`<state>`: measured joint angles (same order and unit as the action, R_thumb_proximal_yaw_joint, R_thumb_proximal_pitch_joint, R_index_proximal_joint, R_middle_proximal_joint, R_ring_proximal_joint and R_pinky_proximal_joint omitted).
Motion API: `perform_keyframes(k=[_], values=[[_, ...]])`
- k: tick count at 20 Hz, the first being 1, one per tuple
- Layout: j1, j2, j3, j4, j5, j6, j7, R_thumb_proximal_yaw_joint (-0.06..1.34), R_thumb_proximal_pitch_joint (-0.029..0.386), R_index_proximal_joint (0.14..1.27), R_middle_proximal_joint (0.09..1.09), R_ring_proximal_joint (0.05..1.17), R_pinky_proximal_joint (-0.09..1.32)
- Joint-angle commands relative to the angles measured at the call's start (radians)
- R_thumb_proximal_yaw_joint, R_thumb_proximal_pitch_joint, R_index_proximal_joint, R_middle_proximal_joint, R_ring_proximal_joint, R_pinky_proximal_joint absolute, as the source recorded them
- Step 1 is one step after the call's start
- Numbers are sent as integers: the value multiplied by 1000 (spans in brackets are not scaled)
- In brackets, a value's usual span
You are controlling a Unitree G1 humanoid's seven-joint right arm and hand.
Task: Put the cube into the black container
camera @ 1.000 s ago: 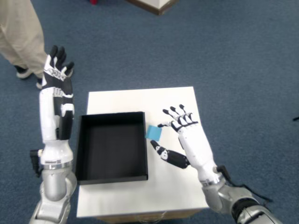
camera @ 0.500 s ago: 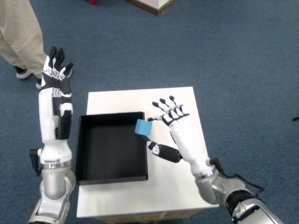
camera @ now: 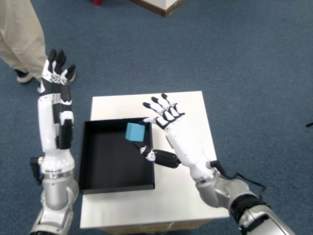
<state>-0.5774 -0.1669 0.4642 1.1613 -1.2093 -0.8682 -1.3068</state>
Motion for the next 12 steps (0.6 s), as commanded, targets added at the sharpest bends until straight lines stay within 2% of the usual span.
perform_keyframes(k=[1, 12], values=[[-36, -7, -9, -88, 42, -10, 24, 896, 142, 924, 281, 218, 26], [21, -4, -8, -249, 92, 73, 218, 918, 158, 913, 269, 207, 4]])
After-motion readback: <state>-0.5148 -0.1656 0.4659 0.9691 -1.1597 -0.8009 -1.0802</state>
